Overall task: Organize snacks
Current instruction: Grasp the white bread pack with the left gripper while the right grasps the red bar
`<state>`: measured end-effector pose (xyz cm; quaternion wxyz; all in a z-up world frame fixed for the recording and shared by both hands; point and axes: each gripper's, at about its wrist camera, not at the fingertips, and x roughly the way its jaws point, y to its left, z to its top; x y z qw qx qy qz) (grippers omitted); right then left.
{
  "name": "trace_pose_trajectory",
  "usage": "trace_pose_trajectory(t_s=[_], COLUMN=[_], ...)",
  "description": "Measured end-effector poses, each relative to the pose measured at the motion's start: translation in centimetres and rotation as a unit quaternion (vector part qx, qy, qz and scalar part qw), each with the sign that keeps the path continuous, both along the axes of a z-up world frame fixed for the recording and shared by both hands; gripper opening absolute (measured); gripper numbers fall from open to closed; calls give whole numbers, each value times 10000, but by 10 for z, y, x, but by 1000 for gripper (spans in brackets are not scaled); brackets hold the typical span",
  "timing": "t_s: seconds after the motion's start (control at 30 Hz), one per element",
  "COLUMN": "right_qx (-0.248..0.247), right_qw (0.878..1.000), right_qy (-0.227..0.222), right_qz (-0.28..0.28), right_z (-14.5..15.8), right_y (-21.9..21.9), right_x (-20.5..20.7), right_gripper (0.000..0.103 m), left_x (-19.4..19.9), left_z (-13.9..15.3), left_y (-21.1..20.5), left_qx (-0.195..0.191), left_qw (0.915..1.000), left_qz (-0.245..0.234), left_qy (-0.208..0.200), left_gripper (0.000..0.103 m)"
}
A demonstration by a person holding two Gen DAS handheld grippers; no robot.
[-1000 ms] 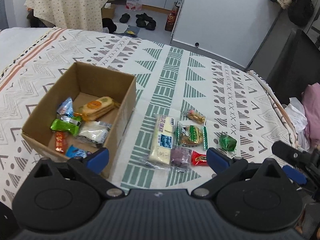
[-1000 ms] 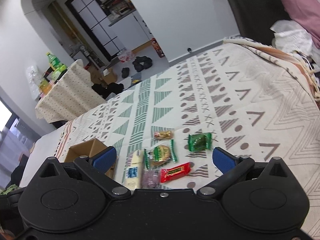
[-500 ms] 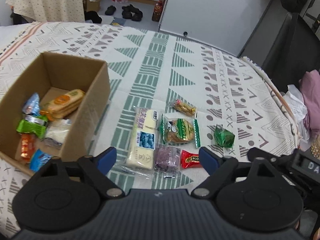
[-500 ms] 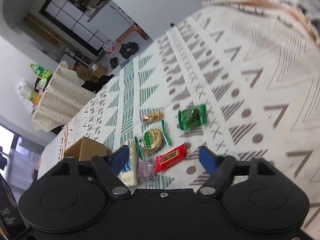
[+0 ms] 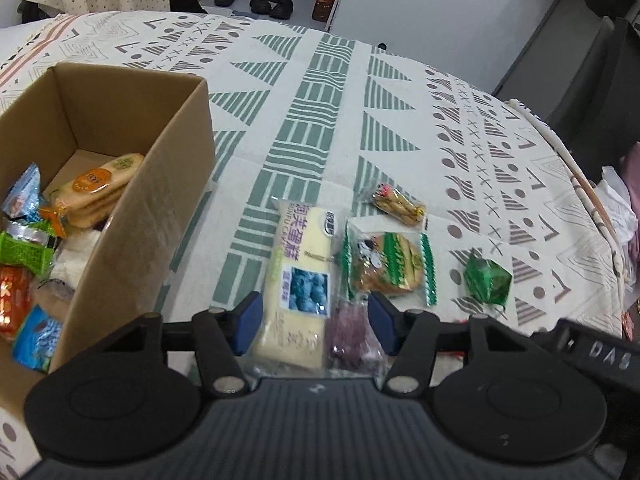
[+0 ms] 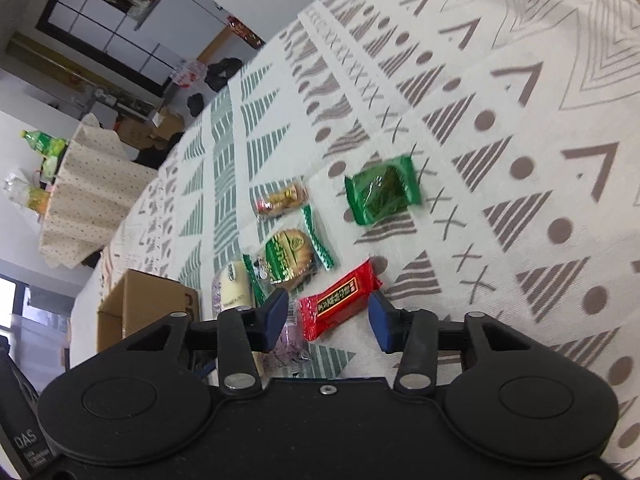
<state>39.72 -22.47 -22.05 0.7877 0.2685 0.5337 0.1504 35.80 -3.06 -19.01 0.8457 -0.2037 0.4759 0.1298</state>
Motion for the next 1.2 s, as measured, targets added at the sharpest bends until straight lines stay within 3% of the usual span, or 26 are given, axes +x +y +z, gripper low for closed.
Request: trace_pose_trajectory(t_s=[0.4, 0.57, 0.67, 0.83, 1.2], right_qx=[-432, -675, -1058, -1272, -605], right_qw=[9990, 9976, 9940, 9912, 9969], right_qy=[56, -163, -278, -338, -439], right_qz=[-118, -76, 14, 98, 234], right_z=[-20, -22, -22, -18, 4], right_y=[24, 32, 36, 32, 24], right_x=[17, 21, 21, 18, 4], right_gripper=[44, 43, 25, 24, 24], left_x=[19, 19, 18, 11, -21], left_z=[-26, -29, -28, -24, 4], left_y=[11, 15, 15, 18, 16], left_qx=[-125, -149, -186, -230, -203], left_qw=[9997, 9996, 9995, 9992, 9994], left_qz=[-36, 32, 11, 117, 253], left_qy=[228, 253, 253, 289, 118], left_gripper=[57, 54, 43, 37, 35])
